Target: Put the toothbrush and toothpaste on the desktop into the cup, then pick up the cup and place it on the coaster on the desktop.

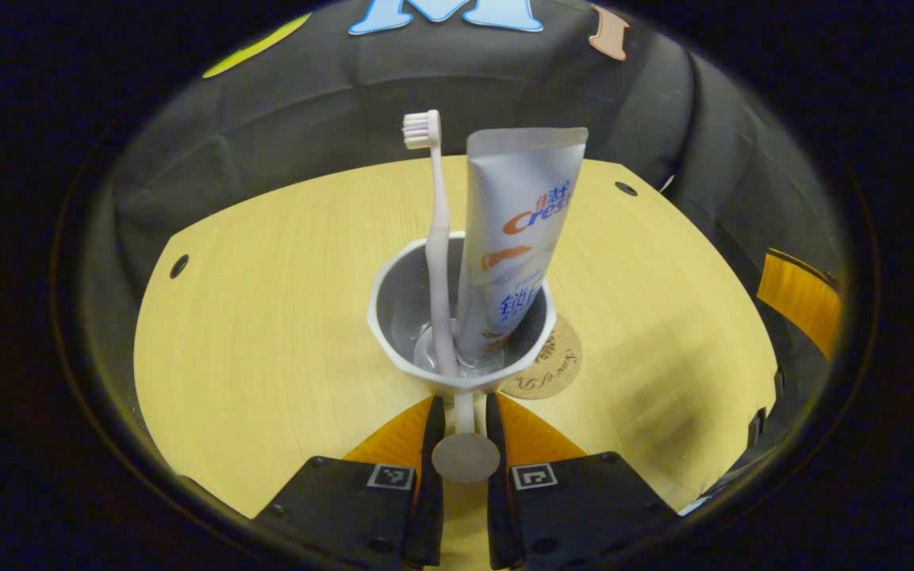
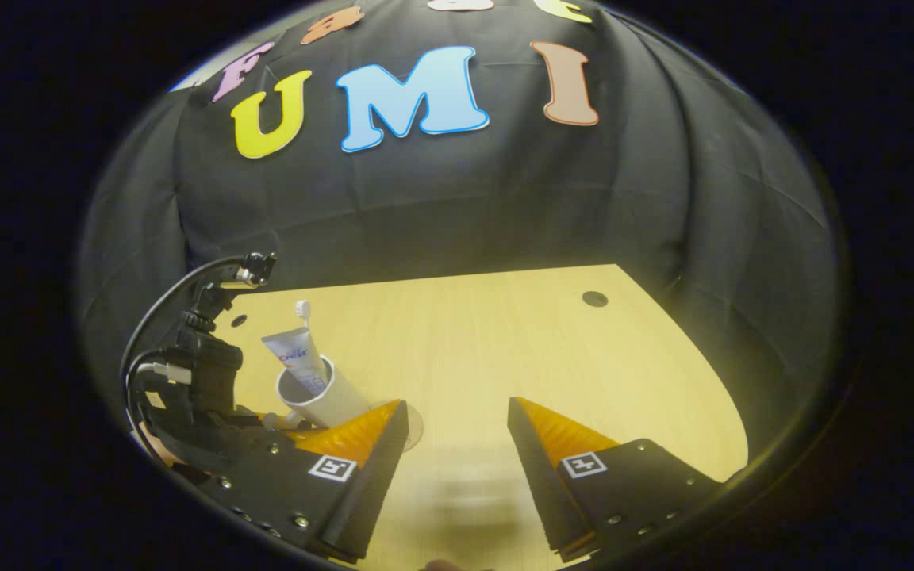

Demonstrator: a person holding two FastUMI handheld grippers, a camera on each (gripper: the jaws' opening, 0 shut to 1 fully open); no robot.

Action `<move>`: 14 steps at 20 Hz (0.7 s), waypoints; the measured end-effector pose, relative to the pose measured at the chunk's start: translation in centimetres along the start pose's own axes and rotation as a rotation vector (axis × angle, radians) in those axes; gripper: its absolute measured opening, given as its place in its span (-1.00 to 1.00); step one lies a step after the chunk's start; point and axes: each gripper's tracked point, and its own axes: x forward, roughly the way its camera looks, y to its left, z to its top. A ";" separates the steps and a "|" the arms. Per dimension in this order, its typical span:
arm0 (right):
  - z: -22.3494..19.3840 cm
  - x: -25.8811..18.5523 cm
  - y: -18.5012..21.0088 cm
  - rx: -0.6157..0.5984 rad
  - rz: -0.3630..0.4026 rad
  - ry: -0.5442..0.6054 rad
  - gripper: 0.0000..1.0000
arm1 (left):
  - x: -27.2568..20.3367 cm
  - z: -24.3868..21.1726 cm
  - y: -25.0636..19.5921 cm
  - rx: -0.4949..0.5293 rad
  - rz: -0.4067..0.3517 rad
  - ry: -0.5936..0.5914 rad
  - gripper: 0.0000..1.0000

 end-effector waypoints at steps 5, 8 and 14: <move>0.0 -0.4 -1.8 0.007 -0.015 0.000 0.57 | 1.6 0.6 -2.7 0.040 -0.029 0.004 -0.40; -0.3 -0.8 -3.0 0.014 -0.027 0.004 0.56 | 2.3 0.9 -3.4 0.062 -0.017 0.011 -0.40; -0.7 -0.8 -4.7 0.059 -0.039 0.013 0.57 | 2.2 0.8 -3.5 0.086 0.012 0.028 -0.38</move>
